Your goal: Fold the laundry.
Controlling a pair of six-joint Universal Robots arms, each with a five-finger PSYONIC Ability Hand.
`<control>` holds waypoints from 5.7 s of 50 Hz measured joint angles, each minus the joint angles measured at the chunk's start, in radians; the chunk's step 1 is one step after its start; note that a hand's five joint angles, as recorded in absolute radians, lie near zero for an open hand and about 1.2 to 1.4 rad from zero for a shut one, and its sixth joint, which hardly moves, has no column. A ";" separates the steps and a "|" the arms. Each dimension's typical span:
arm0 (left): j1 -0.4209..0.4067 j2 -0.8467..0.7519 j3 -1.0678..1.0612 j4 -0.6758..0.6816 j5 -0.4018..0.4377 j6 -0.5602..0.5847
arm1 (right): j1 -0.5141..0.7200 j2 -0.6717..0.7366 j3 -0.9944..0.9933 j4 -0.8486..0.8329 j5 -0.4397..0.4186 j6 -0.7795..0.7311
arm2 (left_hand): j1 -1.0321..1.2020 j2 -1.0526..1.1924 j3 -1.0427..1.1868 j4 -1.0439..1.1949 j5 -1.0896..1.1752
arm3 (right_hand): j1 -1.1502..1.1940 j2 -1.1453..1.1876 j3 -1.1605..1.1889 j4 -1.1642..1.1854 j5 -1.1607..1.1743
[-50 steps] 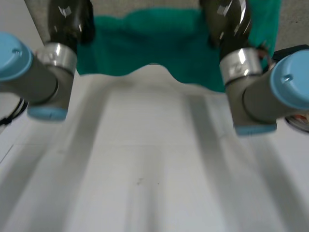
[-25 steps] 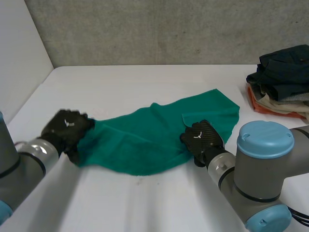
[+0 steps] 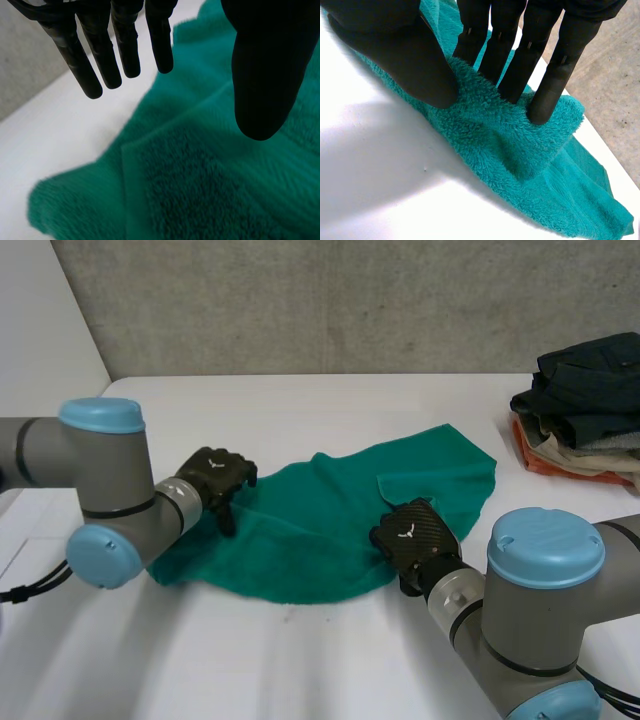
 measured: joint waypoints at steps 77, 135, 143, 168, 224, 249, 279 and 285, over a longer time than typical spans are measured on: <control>-0.026 0.254 -0.106 0.031 -0.129 0.010 | -0.059 -0.068 -0.060 0.106 -0.026 0.027 | 0.684 0.737 0.730 0.752 0.706 | -0.894 -0.959 -0.967 -0.970 -0.952; 0.131 0.853 -0.465 0.263 -0.004 -0.074 | -0.325 -0.121 -0.586 0.472 -0.212 -0.266 | 0.684 0.740 0.735 0.756 0.706 | 0.010 0.001 -0.005 0.000 -0.028; 0.154 0.832 -0.539 0.253 0.030 -0.069 | -0.324 -0.345 -0.438 0.668 -0.115 -0.275 | 0.684 0.740 0.735 0.756 0.706 | 0.010 0.001 -0.004 0.000 -0.023; 0.112 0.307 0.085 0.584 -0.030 -0.082 | -0.202 0.104 -0.864 0.045 0.102 -0.101 | 0.684 0.742 0.738 0.757 0.706 | 0.010 0.001 -0.001 0.002 -0.013; 0.126 0.652 -0.770 0.632 0.044 -0.065 | -0.274 0.169 -0.571 0.524 -0.272 -0.448 | 0.684 0.742 0.738 0.757 0.706 | -0.787 -0.851 -0.861 -0.867 -0.839; 0.133 0.645 -0.764 0.639 0.045 -0.066 | -0.314 0.379 -0.654 0.349 -0.254 -0.447 | 0.684 0.742 0.738 0.757 0.707 | 0.006 0.001 -0.010 -0.011 -0.019; 0.175 0.749 -0.823 0.575 0.106 -0.072 | -0.495 -0.176 -0.093 0.696 -0.184 -0.375 | 0.684 0.742 0.738 0.757 0.706 | 0.006 0.001 -0.004 0.000 -0.008; 0.170 0.734 -0.828 0.570 0.116 -0.071 | -0.491 -0.178 -0.045 0.490 -0.181 -0.245 | 0.684 0.742 0.738 0.757 0.706 | -0.014 -0.076 -0.086 -0.089 -0.070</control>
